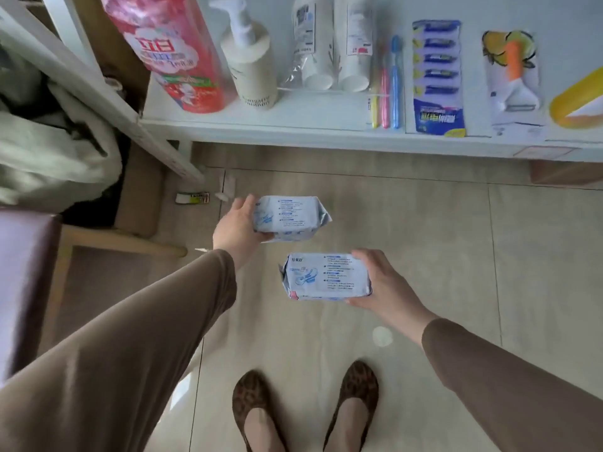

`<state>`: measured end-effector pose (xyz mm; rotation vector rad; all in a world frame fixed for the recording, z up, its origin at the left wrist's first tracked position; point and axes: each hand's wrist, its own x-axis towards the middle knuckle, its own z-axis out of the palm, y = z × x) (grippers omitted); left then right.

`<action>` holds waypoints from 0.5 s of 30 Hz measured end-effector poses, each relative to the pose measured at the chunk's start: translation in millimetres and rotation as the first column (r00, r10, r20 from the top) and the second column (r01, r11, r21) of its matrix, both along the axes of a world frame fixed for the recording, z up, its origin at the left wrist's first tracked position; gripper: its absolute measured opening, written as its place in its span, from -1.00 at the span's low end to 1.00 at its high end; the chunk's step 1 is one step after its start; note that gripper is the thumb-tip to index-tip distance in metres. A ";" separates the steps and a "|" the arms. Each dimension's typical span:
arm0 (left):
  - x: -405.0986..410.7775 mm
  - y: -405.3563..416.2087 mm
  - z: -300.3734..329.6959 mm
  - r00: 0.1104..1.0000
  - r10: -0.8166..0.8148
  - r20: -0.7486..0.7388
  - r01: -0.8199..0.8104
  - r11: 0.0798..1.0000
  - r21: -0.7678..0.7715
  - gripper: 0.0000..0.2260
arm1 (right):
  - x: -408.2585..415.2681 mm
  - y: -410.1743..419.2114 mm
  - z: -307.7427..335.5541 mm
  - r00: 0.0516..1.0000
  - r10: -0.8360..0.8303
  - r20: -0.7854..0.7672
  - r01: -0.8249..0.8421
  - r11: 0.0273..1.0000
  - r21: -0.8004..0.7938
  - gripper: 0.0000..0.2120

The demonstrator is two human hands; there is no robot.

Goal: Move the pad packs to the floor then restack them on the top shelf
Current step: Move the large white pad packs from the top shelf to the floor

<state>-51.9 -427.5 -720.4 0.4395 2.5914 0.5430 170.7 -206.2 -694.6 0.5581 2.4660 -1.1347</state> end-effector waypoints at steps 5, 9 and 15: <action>-30.9 28.3 -70.9 1.000 0.008 0.027 -0.010 0.998 0.061 -0.31 | -22.7 -0.1 -71.1 0.999 0.042 -0.024 -0.041 0.999 0.027 -0.23; -56.4 51.1 -108.5 0.998 0.003 0.061 -0.008 0.996 0.093 -0.30 | -46.1 2.8 -106.5 0.995 0.064 -0.070 -0.062 0.997 0.036 -0.26; -77.3 72.5 -138.4 0.991 -0.038 0.126 0.029 0.997 0.070 -0.21 | -74.6 7.8 -135.5 0.995 0.042 -0.095 -0.035 0.996 0.079 -0.31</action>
